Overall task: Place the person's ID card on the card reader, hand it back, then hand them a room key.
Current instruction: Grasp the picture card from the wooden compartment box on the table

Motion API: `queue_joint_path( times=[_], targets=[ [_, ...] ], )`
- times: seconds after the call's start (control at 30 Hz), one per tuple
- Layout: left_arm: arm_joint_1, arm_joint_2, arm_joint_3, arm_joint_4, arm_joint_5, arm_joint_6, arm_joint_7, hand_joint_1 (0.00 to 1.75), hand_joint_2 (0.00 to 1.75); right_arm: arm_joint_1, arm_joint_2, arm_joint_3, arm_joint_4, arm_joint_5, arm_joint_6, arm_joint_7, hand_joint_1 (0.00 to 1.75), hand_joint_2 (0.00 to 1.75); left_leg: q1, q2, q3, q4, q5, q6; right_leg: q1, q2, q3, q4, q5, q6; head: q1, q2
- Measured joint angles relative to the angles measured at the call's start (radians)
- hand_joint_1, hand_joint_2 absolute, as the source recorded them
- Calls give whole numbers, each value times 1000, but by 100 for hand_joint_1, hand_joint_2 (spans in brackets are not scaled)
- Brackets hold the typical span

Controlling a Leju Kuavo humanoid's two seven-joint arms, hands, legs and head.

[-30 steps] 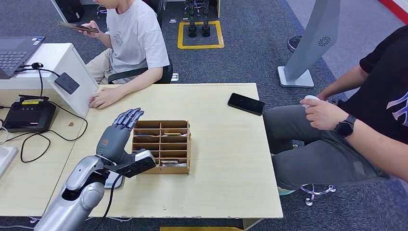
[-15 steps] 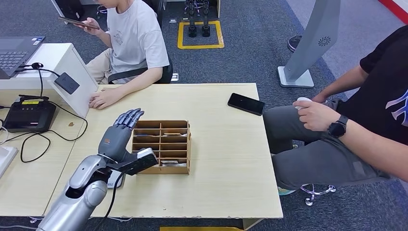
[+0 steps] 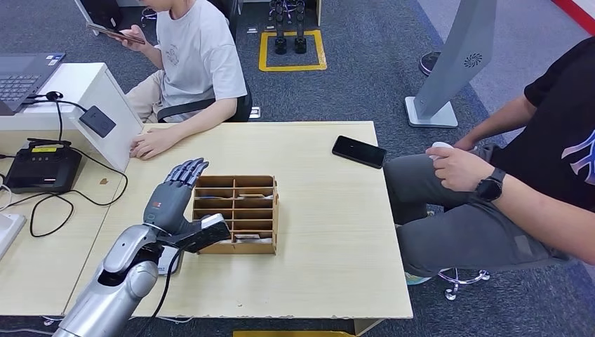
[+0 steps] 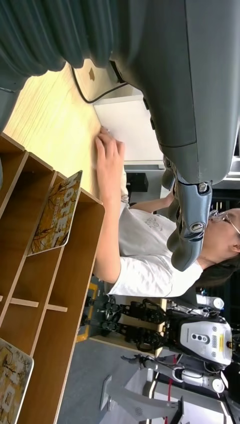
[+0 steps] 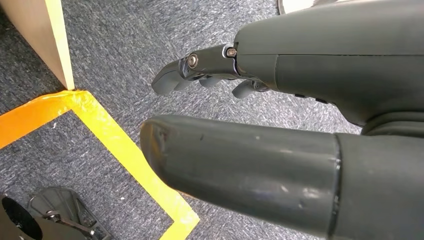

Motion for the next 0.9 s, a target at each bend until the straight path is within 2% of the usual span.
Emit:
queue_joint_path(
  times=[0.9],
  targets=[
    [-19, -10, 0, 45, 24, 7, -4, 0, 175, 0, 0, 58, -12, -52, -1, 3, 0, 0, 0, 0, 0, 0, 0, 0, 0, 0, 0, 0, 0, 0, 0, 0]
  ],
)
